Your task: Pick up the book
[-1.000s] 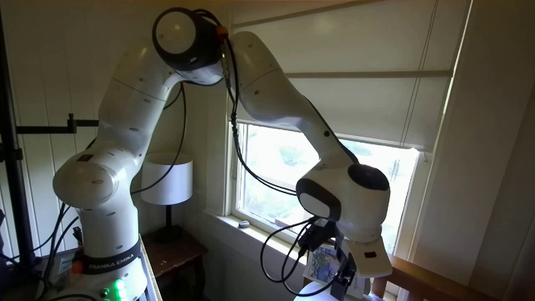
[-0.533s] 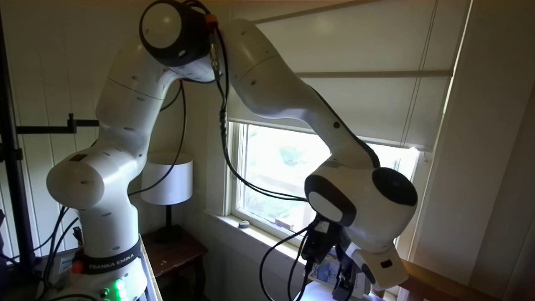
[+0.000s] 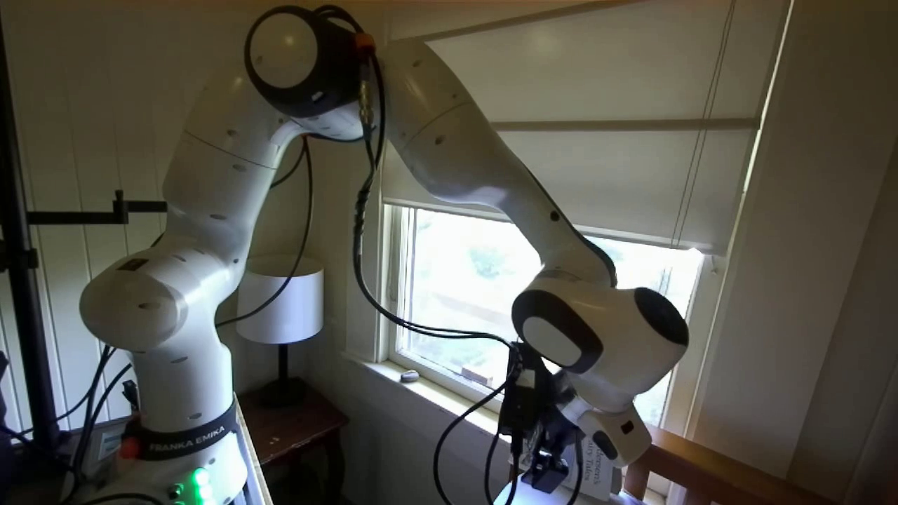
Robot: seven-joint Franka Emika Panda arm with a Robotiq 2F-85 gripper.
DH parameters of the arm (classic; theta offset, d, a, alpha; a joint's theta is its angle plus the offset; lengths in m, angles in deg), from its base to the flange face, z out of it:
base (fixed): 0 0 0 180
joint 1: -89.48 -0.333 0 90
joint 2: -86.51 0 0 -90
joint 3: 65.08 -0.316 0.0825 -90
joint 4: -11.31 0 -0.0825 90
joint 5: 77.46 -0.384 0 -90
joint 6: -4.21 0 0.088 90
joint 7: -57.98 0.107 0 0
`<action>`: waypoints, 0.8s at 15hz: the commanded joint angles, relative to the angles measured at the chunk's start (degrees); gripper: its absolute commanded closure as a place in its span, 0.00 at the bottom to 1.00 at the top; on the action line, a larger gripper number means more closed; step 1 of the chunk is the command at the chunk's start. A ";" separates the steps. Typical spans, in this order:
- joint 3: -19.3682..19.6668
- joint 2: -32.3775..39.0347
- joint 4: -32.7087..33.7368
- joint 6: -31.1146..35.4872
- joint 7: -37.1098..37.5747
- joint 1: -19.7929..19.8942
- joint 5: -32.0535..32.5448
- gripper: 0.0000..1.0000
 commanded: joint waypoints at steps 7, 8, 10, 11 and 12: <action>-11.54 -5.81 -16.89 37.90 0.58 -6.97 -16.71 0.00; -12.64 -6.49 -17.97 40.60 -0.97 -7.43 -21.95 0.00; -14.02 -7.96 -20.77 46.74 -0.05 -8.50 -27.48 0.00; -13.37 -8.56 -22.78 49.97 2.56 -9.85 -26.59 0.00; -12.81 -9.33 -24.80 52.20 4.26 -10.53 -25.87 0.00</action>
